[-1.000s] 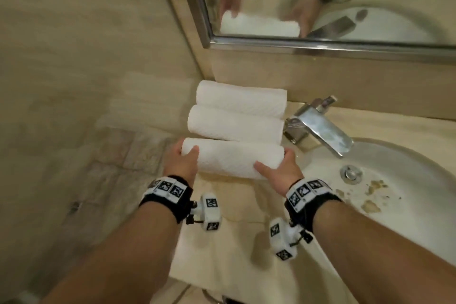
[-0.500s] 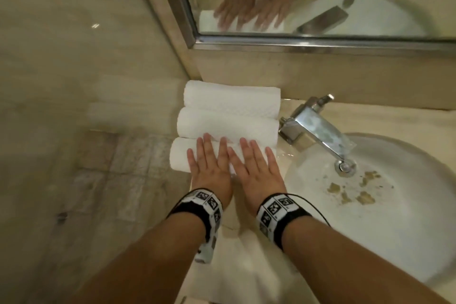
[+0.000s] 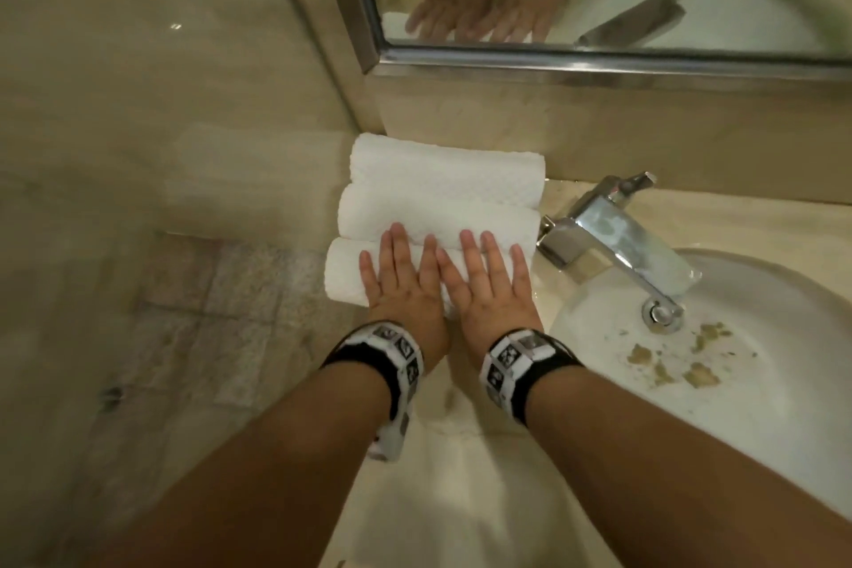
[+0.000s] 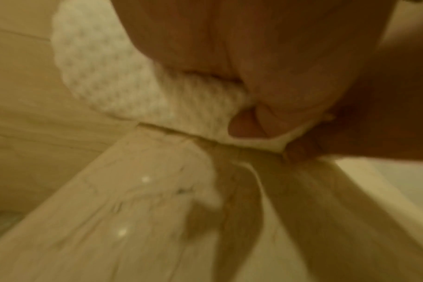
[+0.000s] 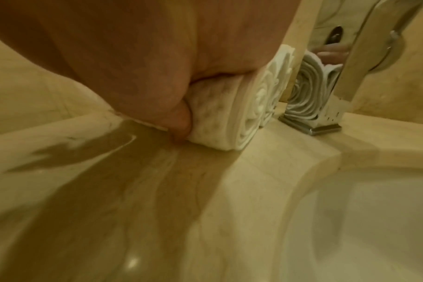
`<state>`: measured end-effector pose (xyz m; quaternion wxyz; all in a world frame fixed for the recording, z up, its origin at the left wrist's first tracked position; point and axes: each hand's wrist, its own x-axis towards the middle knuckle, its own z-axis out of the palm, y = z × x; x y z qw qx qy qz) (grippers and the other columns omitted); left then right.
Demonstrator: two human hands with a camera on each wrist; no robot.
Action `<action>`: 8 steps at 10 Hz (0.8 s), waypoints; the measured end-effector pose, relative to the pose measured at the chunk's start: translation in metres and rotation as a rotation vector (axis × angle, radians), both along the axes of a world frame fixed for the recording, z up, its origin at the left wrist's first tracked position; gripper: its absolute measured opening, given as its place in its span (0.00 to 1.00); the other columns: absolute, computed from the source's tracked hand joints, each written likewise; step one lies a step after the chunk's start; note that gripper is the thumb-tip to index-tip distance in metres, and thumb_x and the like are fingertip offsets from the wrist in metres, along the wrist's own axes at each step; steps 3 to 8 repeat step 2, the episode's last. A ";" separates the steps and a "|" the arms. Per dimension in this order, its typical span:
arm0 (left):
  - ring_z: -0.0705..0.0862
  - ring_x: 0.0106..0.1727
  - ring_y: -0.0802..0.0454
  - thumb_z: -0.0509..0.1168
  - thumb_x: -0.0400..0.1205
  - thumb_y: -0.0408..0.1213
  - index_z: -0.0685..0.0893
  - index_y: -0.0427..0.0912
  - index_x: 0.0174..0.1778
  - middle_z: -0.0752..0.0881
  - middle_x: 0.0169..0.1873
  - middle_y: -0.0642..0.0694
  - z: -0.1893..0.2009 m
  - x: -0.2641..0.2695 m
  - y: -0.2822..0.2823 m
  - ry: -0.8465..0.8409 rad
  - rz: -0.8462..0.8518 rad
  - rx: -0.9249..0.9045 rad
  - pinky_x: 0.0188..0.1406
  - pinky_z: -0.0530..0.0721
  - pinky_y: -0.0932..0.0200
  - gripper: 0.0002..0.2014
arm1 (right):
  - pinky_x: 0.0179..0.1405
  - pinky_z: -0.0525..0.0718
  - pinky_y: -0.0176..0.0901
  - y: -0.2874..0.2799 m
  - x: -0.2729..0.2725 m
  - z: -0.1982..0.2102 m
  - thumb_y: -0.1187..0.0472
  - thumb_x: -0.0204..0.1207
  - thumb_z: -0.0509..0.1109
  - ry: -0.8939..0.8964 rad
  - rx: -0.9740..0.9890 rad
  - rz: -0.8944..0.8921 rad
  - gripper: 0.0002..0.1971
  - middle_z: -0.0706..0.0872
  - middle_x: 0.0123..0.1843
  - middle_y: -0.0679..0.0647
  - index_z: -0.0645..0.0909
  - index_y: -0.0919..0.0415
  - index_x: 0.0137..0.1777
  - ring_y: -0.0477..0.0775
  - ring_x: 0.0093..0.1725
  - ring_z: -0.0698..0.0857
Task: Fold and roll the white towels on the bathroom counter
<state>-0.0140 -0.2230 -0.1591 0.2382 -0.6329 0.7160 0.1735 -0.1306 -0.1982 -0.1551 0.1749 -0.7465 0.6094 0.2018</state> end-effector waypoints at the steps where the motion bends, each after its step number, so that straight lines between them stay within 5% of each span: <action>1: 0.25 0.86 0.38 0.60 0.81 0.63 0.26 0.47 0.87 0.23 0.84 0.34 0.016 0.003 -0.001 0.017 -0.007 0.038 0.83 0.27 0.33 0.54 | 0.80 0.31 0.70 -0.001 -0.006 0.016 0.44 0.84 0.56 0.001 0.057 0.029 0.48 0.15 0.80 0.60 0.15 0.51 0.79 0.66 0.82 0.21; 2: 0.40 0.90 0.43 0.68 0.79 0.59 0.41 0.50 0.90 0.39 0.90 0.40 0.044 0.017 0.006 0.195 0.077 -0.024 0.88 0.40 0.40 0.52 | 0.85 0.38 0.60 0.009 -0.025 0.045 0.48 0.85 0.57 -0.144 0.067 0.049 0.41 0.27 0.87 0.56 0.30 0.47 0.87 0.59 0.86 0.31; 8: 0.40 0.90 0.43 0.68 0.79 0.59 0.41 0.50 0.90 0.39 0.90 0.40 0.044 0.017 0.006 0.195 0.077 -0.024 0.88 0.40 0.40 0.52 | 0.85 0.38 0.60 0.009 -0.025 0.045 0.48 0.85 0.57 -0.144 0.067 0.049 0.41 0.27 0.87 0.56 0.30 0.47 0.87 0.59 0.86 0.31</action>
